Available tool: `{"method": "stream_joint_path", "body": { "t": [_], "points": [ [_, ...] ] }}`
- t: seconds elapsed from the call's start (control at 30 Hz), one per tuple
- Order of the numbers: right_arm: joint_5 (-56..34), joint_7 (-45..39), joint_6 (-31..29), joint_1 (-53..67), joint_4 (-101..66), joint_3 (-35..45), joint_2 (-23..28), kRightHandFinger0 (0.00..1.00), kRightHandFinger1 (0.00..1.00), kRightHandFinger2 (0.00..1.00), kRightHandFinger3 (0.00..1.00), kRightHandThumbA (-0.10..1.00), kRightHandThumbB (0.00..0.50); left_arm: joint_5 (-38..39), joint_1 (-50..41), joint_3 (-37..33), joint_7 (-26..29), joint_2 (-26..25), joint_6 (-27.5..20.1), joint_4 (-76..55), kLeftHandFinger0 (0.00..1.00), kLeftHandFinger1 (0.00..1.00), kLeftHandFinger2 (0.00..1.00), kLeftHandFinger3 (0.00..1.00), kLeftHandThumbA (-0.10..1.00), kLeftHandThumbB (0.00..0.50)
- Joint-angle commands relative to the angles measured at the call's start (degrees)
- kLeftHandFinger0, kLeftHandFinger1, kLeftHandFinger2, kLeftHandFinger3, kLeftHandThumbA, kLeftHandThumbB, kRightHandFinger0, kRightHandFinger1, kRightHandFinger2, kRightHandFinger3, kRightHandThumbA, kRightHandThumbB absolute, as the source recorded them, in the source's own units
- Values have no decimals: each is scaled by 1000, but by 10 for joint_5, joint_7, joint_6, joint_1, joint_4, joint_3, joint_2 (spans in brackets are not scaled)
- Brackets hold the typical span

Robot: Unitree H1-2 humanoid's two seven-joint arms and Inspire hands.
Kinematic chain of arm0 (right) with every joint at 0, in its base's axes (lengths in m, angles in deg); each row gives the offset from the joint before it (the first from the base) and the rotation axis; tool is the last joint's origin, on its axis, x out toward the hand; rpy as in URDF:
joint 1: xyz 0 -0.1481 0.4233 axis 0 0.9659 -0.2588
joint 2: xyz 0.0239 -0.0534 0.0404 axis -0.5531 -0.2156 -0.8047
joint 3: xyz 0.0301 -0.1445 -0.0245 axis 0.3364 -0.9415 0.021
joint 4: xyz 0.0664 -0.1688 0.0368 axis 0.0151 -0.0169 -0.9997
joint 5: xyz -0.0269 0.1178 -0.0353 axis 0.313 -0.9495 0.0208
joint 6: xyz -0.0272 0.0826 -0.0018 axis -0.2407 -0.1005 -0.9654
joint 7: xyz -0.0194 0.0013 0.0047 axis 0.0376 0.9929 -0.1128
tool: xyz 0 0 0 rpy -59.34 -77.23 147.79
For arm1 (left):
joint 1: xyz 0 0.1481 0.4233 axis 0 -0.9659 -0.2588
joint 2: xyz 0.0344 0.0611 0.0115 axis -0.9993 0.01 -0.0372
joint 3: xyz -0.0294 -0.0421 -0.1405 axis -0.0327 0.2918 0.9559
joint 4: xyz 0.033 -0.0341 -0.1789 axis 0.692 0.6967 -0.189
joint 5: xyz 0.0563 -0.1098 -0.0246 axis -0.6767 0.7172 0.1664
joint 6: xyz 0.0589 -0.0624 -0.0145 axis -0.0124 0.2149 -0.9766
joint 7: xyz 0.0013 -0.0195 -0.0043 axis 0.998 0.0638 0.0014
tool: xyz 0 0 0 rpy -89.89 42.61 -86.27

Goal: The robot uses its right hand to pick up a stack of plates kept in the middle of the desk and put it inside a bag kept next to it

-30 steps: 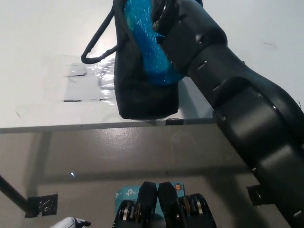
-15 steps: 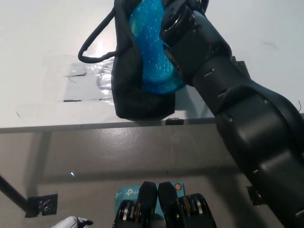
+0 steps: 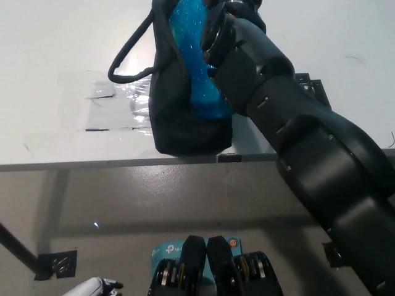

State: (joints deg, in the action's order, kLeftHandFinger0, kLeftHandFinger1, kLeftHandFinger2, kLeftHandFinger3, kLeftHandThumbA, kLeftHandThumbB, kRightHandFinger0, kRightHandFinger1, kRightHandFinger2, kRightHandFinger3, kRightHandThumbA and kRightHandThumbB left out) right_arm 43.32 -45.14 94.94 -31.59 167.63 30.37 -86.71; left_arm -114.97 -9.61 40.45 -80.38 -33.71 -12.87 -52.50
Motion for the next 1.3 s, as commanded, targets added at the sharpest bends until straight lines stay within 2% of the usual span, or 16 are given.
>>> {"method": "stream_joint_path", "body": {
  "t": [0.0, 0.07, 0.17, 0.27, 0.4, 0.43, 0.6, 0.63, 0.67, 0.7, 0.73, 0.8, 0.93, 1.07, 1.2, 1.27],
  "points": [
    [25, -49, 9, -36, 1, -30, 13, 0, 167, 593, 612, -100, 157, -7, 2, 3, -8, -2, 8, -12, 803, 827, 874, 874, -100, 15],
    [9, -47, 10, -35, 3, -19, 11, 0, 191, 638, 631, -100, 133, -6, 0, 1, -2, -4, 8, -12, 782, 808, 856, 872, -100, 16],
    [-14, -46, 10, -34, -3, 3, 0, 0, 177, 582, 364, -100, 180, 8, -6, 3, 9, 1, 8, -12, 742, 780, 827, 861, -100, 13],
    [-24, -31, 4, -28, -13, 18, -11, 0, 191, 572, 413, -100, 219, -1, -6, 5, 0, 6, 8, -13, 736, 783, 834, 869, -100, 3],
    [-35, -11, -10, -21, -19, 42, -22, 0, 71, 448, 342, -100, 190, -12, -4, 5, -9, 9, 8, -14, 732, 793, 854, 890, -100, 0],
    [-55, 2, -12, -5, -23, 66, -40, 8, 138, 456, 693, -100, 116, -13, -2, 1, -11, 11, 8, -17, 570, 662, 782, 868, -100, 11],
    [-74, -12, -11, 10, -25, 104, -52, 7, 28, 348, 688, -100, 82, -15, -5, -3, -12, 11, 8, -18, 650, 744, 821, 870, -100, 10],
    [-99, -60, -36, 24, -26, 124, -56, 1, 1, 348, 1000, 213, 108, -10, -6, -4, -9, 8, 8, -16, 703, 778, 840, 877, -100, 8],
    [-97, -62, -38, 25, -27, 127, -57, 0, 0, 262, 1000, 224, 102, -10, -6, -3, -9, 8, 8, -15, 709, 781, 842, 878, -100, 8],
    [-88, -99, -44, 28, -26, 116, -54, 75, 189, 514, 1000, 510, 163, -12, -5, -3, -12, 9, 8, -16, 711, 781, 844, 879, -100, 9],
    [-68, -159, -57, 29, -21, 91, -49, 1000, 1000, 1000, 1000, 991, 367, -10, -4, 0, -15, 11, 8, -13, 737, 802, 872, 887, -100, 8],
    [-64, -168, -53, 29, -22, 84, -50, 1000, 1000, 1000, 1000, 1000, 464, -8, -4, -4, -9, 8, 8, -12, 735, 798, 872, 882, -100, 19],
    [-66, -150, -57, 32, -27, 82, -54, 1000, 1000, 1000, 1000, 1000, 500, -8, -11, -3, -8, 7, 8, -17, 736, 803, 868, 875, -100, 16],
    [-46, -102, -82, 37, -34, 59, -56, 1000, 1000, 1000, 1000, 1000, 413, -12, -15, -4, -4, 12, 8, -17, 677, 758, 830, 853, -100, 22],
    [-50, -94, -89, 43, -39, 57, -55, 1000, 1000, 1000, 1000, 1000, 413, -12, -18, -7, -2, 12, 8, -17, 678, 759, 823, 847, -100, 22],
    [-62, -72, -117, 44, -46, 69, -57, 1000, 1000, 1000, 1000, 981, 308, -2, -18, -10, 5, 8, 8, -14, 704, 785, 837, 839, -100, 19]
  ]
}}
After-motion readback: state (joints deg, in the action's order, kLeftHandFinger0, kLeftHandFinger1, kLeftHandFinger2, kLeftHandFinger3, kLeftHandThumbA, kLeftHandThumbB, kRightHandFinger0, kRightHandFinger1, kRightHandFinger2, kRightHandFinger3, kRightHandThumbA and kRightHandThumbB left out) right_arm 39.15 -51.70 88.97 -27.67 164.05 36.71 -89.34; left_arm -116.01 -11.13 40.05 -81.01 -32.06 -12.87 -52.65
